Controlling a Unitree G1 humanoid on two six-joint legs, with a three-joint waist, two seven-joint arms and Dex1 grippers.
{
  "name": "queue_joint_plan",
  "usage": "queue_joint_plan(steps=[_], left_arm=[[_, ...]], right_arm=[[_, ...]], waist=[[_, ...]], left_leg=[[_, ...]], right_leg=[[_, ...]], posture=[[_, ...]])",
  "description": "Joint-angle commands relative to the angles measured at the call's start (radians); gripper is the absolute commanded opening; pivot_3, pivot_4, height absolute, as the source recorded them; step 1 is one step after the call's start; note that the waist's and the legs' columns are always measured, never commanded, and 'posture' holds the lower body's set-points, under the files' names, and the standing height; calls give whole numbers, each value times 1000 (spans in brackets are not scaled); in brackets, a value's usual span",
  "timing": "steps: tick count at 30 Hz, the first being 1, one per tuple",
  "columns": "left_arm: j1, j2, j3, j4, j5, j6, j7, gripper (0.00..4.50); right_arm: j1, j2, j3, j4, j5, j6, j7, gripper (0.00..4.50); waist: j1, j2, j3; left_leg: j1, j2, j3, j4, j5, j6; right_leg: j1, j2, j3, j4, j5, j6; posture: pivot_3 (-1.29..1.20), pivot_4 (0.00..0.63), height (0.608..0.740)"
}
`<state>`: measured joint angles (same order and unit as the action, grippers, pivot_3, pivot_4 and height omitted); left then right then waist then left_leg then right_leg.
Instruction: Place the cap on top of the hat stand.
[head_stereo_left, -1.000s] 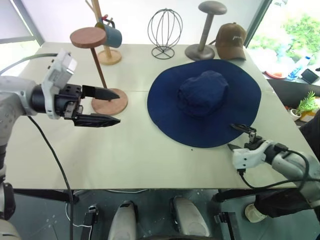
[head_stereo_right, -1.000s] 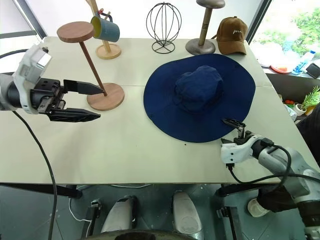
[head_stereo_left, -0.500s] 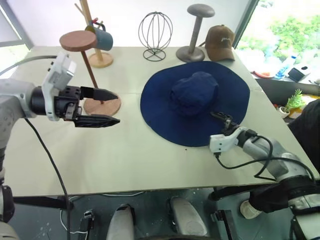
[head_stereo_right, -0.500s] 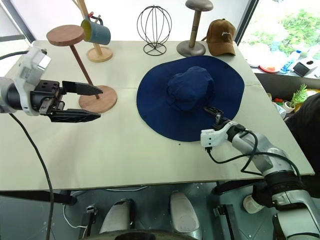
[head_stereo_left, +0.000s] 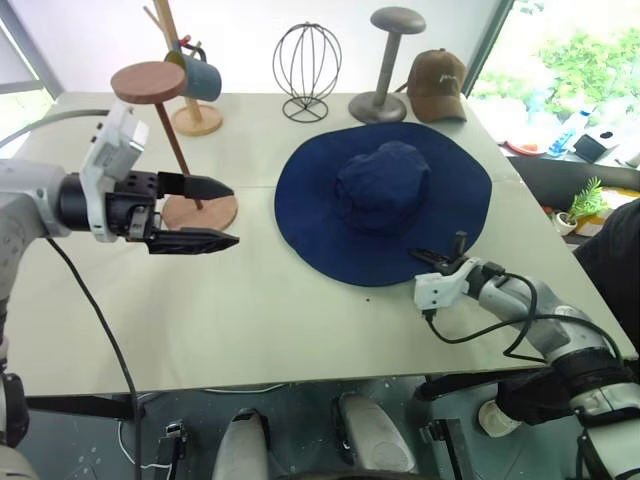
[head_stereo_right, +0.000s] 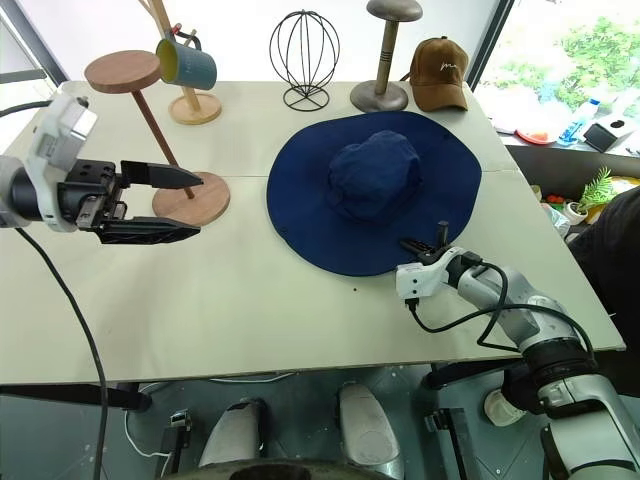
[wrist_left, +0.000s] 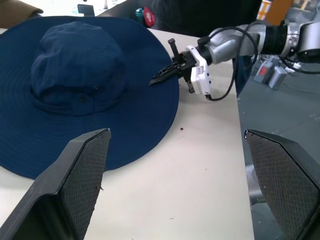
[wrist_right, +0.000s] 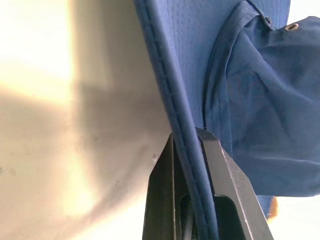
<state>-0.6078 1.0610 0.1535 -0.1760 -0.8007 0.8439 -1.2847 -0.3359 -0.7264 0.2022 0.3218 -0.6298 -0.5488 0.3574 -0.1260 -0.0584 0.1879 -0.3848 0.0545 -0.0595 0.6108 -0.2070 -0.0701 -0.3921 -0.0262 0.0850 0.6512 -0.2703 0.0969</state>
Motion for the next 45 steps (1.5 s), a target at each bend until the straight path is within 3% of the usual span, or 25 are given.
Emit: queue_joint_plan(steps=[1,7,13,16,21,27,34,45], left_arm=[[6,5,60,-29,-27,4,20,4500],[61,2,198,-76,-95,56,122,4500],[193,7,445,-191,-200,143,252,4500],[252,7,542,-231,-237,170,308,4500],[329,4,643,-264,-272,182,370,4500],[378,-6,717,-289,-323,177,437,4500],[437,-14,805,-304,-376,180,498,4500],[596,-28,1013,-301,-435,196,557,4500]], right_arm=[[26,66,11,-109,226,71,154,21],[-72,103,-93,-382,702,451,434,21],[-365,82,-171,-392,936,764,567,21],[-494,79,-186,-288,942,793,593,21],[-672,93,-163,-104,894,687,654,21],[-973,212,-118,270,806,603,644,21],[-1221,345,-106,628,696,436,535,21],[-1455,506,-125,898,601,346,303,21]], waist=[[1,2,2],[25,23,14],[33,27,17],[35,26,17],[42,27,17],[30,29,18],[27,29,18],[24,30,19]], left_leg=[[0,0,0,0,0,0],[-8,-1,1,2,0,0],[-8,0,0,1,0,0],[-9,0,0,1,0,0],[-14,-1,1,2,0,0],[-24,-1,1,2,0,0],[-28,-1,1,0,0,-1],[-34,-1,1,0,1,-1]], right_leg=[[0,0,0,0,0,0],[-6,-1,0,1,0,1],[-8,-1,-1,3,0,1],[-9,-1,-1,2,0,1],[-14,-2,-1,1,0,0],[-25,-2,-1,4,3,2],[-32,-1,-1,6,4,3],[-40,-1,-2,12,3,2]], posture=[[0,150,740],[0,150,740],[0,150,740],[0,150,740],[0,150,740],[0,150,740],[0,150,740],[0,150,740]])
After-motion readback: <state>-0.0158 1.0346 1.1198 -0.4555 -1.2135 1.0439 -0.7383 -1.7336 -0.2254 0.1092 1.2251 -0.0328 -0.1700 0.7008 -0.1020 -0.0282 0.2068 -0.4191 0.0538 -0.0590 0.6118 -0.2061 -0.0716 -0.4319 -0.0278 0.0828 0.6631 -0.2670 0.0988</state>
